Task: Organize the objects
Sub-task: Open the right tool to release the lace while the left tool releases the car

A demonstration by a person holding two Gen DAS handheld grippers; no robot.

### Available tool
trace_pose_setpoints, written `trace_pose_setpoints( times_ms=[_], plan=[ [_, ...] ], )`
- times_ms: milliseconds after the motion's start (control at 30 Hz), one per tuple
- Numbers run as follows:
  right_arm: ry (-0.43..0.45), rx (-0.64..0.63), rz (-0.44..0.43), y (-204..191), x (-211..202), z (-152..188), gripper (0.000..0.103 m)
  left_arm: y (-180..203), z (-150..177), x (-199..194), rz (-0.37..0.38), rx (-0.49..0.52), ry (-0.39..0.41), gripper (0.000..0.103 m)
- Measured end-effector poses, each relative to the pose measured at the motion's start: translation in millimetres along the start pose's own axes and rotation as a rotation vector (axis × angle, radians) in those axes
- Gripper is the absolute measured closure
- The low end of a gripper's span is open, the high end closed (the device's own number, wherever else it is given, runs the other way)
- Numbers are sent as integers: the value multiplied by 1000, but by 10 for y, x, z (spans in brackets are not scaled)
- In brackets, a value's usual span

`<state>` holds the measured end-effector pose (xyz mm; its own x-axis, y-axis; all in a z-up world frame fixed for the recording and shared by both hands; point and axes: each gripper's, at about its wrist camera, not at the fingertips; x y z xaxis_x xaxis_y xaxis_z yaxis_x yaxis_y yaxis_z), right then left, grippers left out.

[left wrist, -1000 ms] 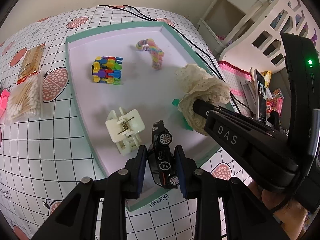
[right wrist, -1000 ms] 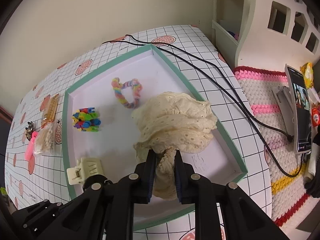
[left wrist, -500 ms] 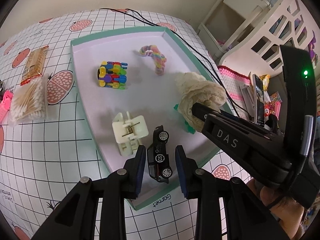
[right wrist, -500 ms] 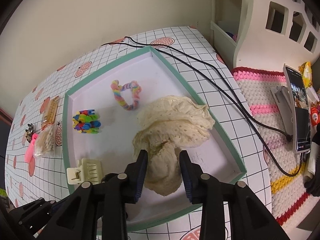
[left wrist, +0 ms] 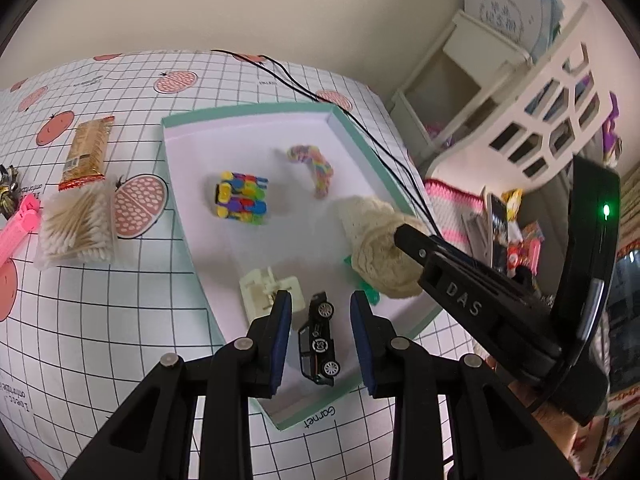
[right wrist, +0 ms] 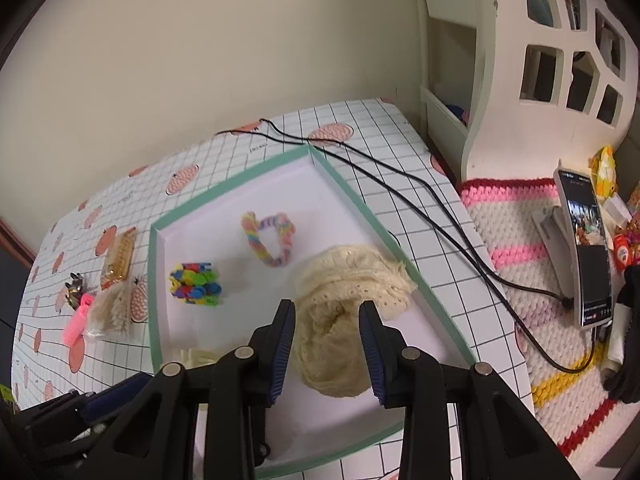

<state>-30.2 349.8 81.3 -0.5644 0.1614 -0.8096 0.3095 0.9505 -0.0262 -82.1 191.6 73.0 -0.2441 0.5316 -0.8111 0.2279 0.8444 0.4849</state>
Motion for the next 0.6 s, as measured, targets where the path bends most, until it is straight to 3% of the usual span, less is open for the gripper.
trace_pose_setpoints(
  times_ms=[333,600],
  plan=[
    [28,-34,-20,-81,-38,-19,67,-321,-182,-185,-51,-103,88,72],
    [26,-80,-23,-196,-25,-23,67,-598,-284,-247,-112,-195,123,60]
  ],
)
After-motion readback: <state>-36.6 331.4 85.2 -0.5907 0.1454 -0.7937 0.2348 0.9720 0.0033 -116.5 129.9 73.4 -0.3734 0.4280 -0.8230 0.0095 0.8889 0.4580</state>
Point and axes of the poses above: each gripper's, at about its wrist camera, not at the fingertips, and x roughly the way its jaws point, y to its right, z to its underside, and after that the axes turned 12 degrees about -x, right-handed
